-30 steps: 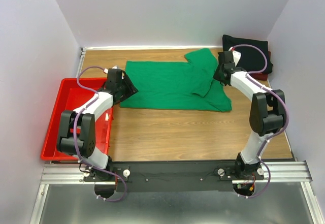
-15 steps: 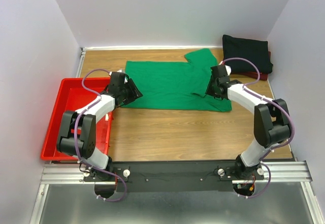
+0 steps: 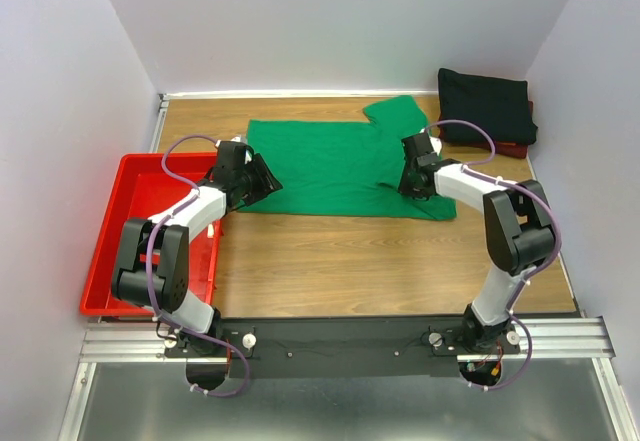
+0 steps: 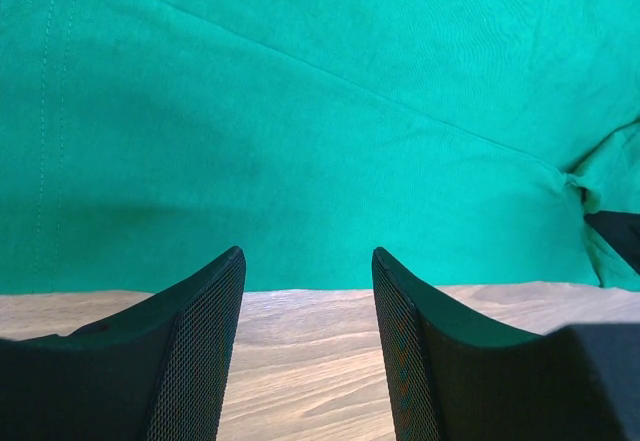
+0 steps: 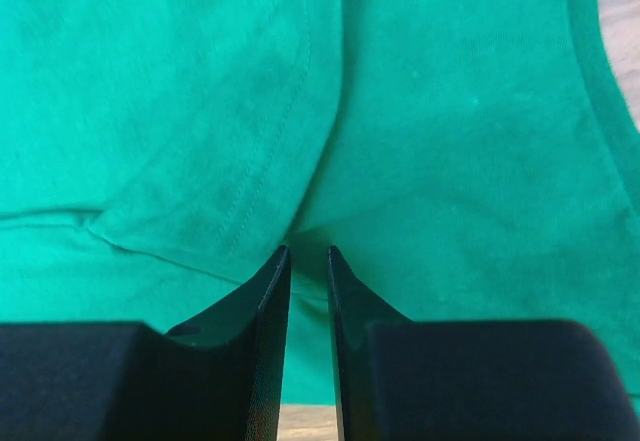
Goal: Fold and stack the t-shirts
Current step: Fold the tshirt
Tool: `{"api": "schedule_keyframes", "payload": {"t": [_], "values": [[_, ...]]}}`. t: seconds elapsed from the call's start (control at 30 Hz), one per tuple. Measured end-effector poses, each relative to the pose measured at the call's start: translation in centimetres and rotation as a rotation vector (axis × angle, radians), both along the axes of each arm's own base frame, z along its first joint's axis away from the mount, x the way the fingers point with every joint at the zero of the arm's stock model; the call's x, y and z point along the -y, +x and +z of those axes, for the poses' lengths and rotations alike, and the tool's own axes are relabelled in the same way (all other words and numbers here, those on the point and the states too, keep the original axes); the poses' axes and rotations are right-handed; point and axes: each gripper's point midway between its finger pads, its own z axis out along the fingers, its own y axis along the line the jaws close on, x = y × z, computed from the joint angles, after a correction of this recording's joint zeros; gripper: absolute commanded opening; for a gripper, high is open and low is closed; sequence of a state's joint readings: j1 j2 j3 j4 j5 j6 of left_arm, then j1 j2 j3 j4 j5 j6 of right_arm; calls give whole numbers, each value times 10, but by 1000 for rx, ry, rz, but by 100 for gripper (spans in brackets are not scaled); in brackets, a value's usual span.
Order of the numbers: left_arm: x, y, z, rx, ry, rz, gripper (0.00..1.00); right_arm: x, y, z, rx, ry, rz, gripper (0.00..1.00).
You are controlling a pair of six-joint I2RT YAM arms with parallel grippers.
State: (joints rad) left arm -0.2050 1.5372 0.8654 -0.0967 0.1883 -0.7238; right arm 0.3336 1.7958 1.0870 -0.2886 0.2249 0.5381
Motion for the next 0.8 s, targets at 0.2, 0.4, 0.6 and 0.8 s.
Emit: {"api": "schedule_keyframes", "payload": {"t": [0.2,0.4,0.6,0.8], "values": [[1,0,0,1,-2,-4,61,-4,14,7,26,2,-3,28],[1,0,-1,-2,-1,-4,61,-10,36,13,56,7,-2,28],[1,0,-2,-3,-1,-7,61,-20,64,15,83,12,7,32],[1,0,-2,-2,3,-10,64,-29,81,20,104,33,22,58]]}}
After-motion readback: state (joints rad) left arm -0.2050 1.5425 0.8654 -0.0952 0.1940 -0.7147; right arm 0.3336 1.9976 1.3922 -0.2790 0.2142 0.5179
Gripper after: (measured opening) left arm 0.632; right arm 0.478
